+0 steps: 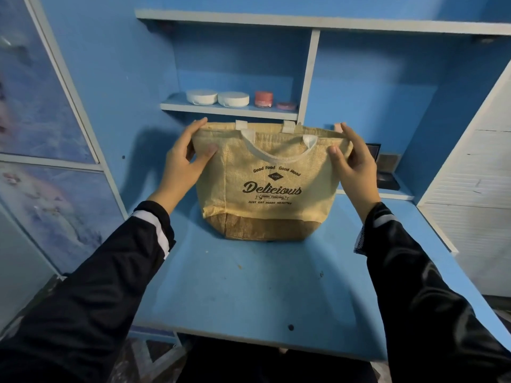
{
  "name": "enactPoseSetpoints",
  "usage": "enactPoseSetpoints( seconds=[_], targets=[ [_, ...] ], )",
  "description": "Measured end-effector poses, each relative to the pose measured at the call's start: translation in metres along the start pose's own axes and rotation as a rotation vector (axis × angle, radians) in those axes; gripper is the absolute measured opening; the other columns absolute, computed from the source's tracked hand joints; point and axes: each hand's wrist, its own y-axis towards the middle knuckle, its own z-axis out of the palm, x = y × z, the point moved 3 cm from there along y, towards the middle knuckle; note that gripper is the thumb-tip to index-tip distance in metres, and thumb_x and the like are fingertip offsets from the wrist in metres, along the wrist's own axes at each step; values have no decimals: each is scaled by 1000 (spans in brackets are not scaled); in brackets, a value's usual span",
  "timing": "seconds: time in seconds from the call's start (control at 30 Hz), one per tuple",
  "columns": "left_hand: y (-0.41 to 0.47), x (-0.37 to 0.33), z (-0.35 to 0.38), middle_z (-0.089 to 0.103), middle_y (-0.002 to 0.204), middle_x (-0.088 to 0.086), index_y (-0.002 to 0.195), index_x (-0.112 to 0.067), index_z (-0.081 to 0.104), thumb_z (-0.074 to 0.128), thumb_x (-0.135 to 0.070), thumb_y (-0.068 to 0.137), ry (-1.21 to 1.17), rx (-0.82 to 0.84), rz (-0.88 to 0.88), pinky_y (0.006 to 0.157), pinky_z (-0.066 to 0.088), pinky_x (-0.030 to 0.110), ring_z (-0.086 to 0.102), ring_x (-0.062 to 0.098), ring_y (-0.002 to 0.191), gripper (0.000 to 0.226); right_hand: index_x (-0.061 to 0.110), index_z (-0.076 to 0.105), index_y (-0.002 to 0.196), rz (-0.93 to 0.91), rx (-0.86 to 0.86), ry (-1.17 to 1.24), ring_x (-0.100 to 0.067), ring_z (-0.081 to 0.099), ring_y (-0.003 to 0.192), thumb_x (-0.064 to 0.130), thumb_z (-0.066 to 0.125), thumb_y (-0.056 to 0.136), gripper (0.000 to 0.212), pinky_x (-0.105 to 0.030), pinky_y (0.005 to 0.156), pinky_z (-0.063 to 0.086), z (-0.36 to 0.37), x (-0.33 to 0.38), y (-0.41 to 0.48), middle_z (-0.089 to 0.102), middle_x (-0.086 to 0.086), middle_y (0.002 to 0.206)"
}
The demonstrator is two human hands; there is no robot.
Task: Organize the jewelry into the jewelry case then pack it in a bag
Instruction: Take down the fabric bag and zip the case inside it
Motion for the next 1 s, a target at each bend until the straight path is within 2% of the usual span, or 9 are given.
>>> enactPoseSetpoints(
  seconds=[0.23,0.33,0.43,0.53,0.6,0.7,0.8,0.87,1.0],
  targets=[
    [7,17,7,42,150,-16,144,-54,31,62,-38,95,-8,-25,-85,114,39,42,44,6,136,60,30,26,152,-27,68,-32,4,29,140,26,63,94,69,-17,106,35,12,-15,-3,29,17,155],
    [10,17,14,31,157,-17,147,-58,18,59,-54,91,18,1,-111,118,32,43,32,6,143,70,30,21,153,-14,87,-15,1,23,143,25,62,94,72,-28,112,35,14,-21,-3,22,19,158],
    [13,12,19,24,153,-28,149,-55,12,65,-56,86,41,19,-100,120,25,38,25,3,145,82,37,22,152,-7,63,-59,-8,32,141,31,63,93,71,-41,113,37,13,-22,2,29,18,156],
    [17,9,19,26,148,-28,150,-54,11,69,-58,82,69,31,-73,120,26,41,27,4,144,90,42,24,150,9,36,-91,-22,55,116,34,63,92,69,-45,100,47,12,-22,4,41,20,148],
    [18,8,19,29,155,-20,149,-55,10,69,-62,81,72,18,-58,119,28,45,29,7,144,90,41,26,149,2,17,-65,-30,54,110,33,63,93,68,-49,98,47,11,-21,3,41,22,147],
    [18,5,21,28,159,-12,151,-52,9,67,-61,83,69,-20,-22,120,26,48,27,9,146,90,33,26,151,-28,-3,-22,-1,42,133,31,63,93,69,-42,111,39,8,-16,3,34,17,153],
    [17,4,25,20,157,-20,154,-44,9,68,-52,87,61,-37,-15,122,22,45,20,6,148,90,30,26,151,-38,-14,-24,4,32,138,31,64,93,70,-38,115,35,4,-14,6,33,18,152],
    [15,2,29,19,154,-23,155,-40,8,68,-47,88,61,-34,-7,123,20,42,18,3,148,90,29,27,152,-46,-19,-38,4,40,132,31,64,92,70,-36,112,37,0,-17,5,34,19,151],
    [14,2,44,14,148,-34,156,-36,8,67,-44,89,79,-34,24,119,15,25,11,-16,140,89,37,27,150,-47,-34,-60,-12,54,95,32,64,93,69,-39,95,47,-11,-27,2,40,18,149]
  ],
)
